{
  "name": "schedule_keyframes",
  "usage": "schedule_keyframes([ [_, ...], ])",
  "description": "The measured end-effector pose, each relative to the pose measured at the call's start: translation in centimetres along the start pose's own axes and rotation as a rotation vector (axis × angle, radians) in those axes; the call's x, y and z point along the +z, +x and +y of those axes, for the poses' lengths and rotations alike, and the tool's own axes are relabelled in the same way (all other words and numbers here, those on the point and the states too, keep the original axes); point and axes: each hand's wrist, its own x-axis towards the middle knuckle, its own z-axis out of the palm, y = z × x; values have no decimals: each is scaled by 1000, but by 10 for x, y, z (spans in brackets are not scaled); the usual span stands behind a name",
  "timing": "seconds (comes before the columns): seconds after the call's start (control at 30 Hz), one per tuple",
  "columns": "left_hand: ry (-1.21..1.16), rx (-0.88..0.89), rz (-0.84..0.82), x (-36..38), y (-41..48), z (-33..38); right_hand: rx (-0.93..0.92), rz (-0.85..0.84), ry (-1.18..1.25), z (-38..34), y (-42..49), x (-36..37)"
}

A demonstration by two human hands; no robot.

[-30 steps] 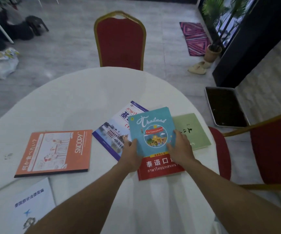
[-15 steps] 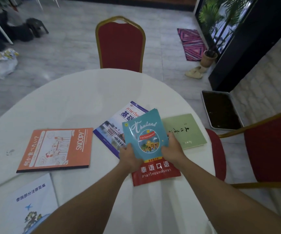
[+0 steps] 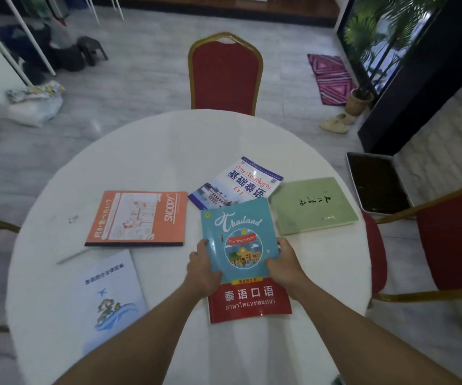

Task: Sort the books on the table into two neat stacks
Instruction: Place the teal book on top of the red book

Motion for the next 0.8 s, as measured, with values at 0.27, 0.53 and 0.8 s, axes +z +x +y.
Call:
schedule_keyframes([
  [0.27, 205, 124, 48, -30, -71, -16, -65, -62, -159, 28, -36, 36],
  [0.53, 435, 114, -42, -35, -106, -32, 15, 55, -595, 60, -49, 57],
  [0.8, 485, 141, -114, -31, -109, -35, -120, -37, -741, 56, -40, 55],
])
